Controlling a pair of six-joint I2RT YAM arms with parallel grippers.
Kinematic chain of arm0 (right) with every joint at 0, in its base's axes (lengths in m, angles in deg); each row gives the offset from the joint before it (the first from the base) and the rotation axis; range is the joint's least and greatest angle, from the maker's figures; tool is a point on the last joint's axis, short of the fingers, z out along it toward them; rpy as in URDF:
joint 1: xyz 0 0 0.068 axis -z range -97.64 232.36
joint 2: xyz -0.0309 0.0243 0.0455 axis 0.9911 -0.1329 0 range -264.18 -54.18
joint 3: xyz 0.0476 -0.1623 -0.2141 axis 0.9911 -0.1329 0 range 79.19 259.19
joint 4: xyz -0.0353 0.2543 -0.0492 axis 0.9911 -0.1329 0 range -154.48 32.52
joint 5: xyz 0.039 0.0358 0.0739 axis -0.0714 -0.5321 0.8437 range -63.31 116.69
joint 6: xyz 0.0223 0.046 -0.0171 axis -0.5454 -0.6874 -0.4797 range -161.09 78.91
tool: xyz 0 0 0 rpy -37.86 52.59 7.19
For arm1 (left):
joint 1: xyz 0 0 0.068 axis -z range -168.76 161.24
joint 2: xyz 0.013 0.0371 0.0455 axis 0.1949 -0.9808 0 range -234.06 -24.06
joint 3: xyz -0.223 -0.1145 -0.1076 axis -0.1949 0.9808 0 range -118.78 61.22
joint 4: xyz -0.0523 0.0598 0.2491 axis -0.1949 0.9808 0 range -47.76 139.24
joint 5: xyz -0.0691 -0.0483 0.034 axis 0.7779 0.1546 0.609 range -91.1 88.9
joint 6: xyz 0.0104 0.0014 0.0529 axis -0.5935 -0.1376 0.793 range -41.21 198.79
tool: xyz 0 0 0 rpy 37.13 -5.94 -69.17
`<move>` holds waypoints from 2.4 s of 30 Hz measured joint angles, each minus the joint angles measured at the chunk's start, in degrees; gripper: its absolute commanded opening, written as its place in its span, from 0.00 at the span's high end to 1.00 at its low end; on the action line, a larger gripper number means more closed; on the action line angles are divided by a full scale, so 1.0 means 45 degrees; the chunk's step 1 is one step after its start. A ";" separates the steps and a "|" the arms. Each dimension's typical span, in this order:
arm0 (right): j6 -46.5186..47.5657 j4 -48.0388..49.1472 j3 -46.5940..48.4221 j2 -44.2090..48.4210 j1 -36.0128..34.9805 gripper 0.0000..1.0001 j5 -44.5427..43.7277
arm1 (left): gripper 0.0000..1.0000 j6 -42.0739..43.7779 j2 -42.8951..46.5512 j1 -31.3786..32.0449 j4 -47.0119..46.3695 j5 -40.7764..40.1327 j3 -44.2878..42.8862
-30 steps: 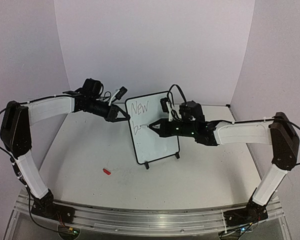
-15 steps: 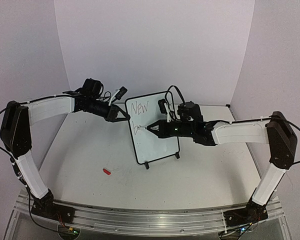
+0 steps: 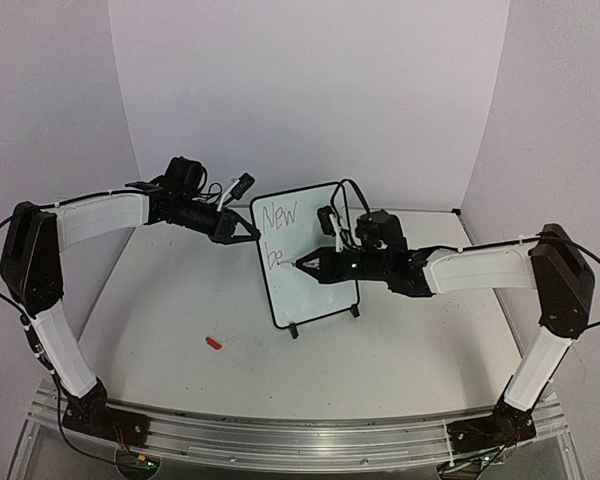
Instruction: Write a sentence on the whiteboard
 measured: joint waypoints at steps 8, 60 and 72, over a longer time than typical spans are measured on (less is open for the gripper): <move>0.0000 -0.0094 -0.0288 0.0423 0.0001 1.00 -0.0477 | 1.00 0.0007 0.0000 0.0017 0.0002 0.0010 0.0000; 0.0029 0.0100 -0.0616 0.0453 0.0214 1.00 -0.0228 | 1.00 0.0019 0.0000 0.0029 0.0002 0.0000 0.0000; 0.0078 0.0025 -0.0574 0.0672 0.0209 1.00 -0.0635 | 1.00 0.0019 0.0000 0.0029 0.0002 0.0002 -0.0005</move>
